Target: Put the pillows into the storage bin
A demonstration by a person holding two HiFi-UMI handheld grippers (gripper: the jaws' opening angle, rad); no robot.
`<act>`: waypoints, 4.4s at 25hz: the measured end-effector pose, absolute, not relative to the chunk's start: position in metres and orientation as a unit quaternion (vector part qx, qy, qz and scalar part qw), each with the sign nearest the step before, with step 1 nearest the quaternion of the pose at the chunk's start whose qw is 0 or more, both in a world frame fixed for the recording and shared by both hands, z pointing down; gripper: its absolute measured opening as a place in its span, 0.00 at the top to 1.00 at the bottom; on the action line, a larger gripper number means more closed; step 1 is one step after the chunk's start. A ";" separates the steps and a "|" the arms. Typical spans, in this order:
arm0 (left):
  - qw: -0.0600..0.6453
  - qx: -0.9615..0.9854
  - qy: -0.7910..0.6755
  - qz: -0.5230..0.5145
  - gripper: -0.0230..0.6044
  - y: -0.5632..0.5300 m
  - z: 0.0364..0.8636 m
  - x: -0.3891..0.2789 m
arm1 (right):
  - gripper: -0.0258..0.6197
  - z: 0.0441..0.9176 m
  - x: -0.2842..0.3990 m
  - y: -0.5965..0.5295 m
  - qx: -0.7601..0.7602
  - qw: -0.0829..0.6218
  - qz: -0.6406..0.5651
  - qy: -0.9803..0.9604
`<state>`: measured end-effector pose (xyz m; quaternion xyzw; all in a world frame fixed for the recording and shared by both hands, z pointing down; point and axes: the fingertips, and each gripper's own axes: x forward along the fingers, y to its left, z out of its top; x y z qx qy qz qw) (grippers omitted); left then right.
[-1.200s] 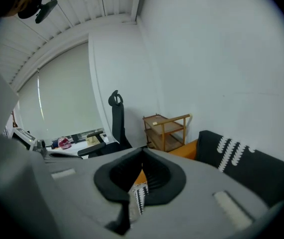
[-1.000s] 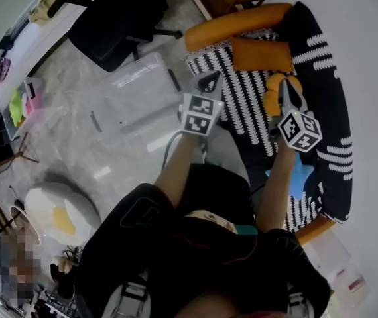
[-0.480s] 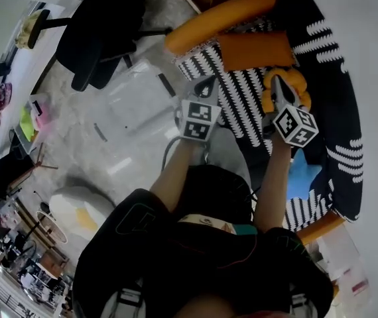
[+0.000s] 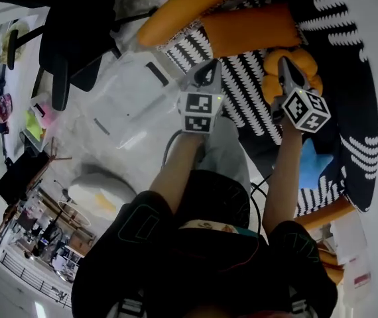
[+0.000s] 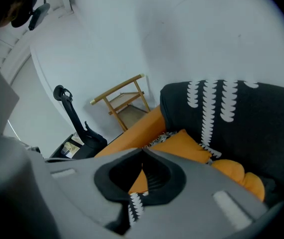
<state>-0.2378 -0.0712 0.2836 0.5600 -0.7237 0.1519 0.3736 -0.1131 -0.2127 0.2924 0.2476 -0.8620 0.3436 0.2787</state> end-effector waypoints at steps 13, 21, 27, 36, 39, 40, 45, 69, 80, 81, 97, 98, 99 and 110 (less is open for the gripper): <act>0.418 0.487 -0.757 0.119 0.95 -0.093 0.398 -0.250 | 0.96 0.392 -0.095 -0.289 0.234 0.367 0.216 -0.874; 0.441 0.475 -0.759 0.065 0.51 -0.103 0.449 -0.261 | 0.52 0.449 -0.113 -0.316 0.159 0.393 0.205 -0.882; 0.509 0.474 -0.716 0.059 0.39 -0.103 0.493 -0.252 | 0.33 0.481 -0.125 -0.325 0.118 0.437 0.203 -0.868; 0.526 0.491 -0.687 0.099 0.52 -0.108 0.520 -0.243 | 0.48 0.498 -0.121 -0.307 0.103 0.442 0.210 -0.866; 0.511 0.518 -0.678 0.105 0.66 -0.112 0.504 -0.239 | 0.61 0.486 -0.124 -0.304 0.114 0.454 0.189 -0.863; 0.506 0.526 -0.675 0.101 0.69 -0.110 0.499 -0.237 | 0.64 0.482 -0.124 -0.301 0.120 0.458 0.180 -0.862; 0.506 0.526 -0.679 0.077 0.74 -0.085 0.486 -0.234 | 0.74 0.467 -0.126 -0.276 0.137 0.457 0.162 -0.864; 0.537 0.370 -0.758 -0.012 0.73 0.301 0.472 -0.304 | 0.74 0.462 -0.248 0.080 -0.050 0.497 0.157 -0.852; 0.569 0.256 -0.780 -0.033 0.73 0.511 0.506 -0.317 | 0.73 0.508 -0.298 0.280 -0.136 0.550 0.141 -0.811; 0.571 0.248 -0.782 -0.034 0.73 0.525 0.510 -0.317 | 0.73 0.513 -0.299 0.294 -0.140 0.555 0.140 -0.808; 0.568 0.193 -0.800 0.012 0.59 0.624 0.540 -0.346 | 0.57 0.547 -0.297 0.397 -0.141 0.584 0.109 -0.792; 0.564 0.206 -0.800 0.003 0.60 0.613 0.539 -0.346 | 0.57 0.547 -0.293 0.398 -0.143 0.585 0.112 -0.790; 0.560 0.220 -0.799 -0.002 0.63 0.601 0.538 -0.345 | 0.57 0.546 -0.290 0.398 -0.143 0.586 0.118 -0.789; 0.541 0.352 -0.763 -0.025 0.95 0.496 0.516 -0.335 | 0.88 0.528 -0.262 0.351 -0.081 0.557 0.156 -0.812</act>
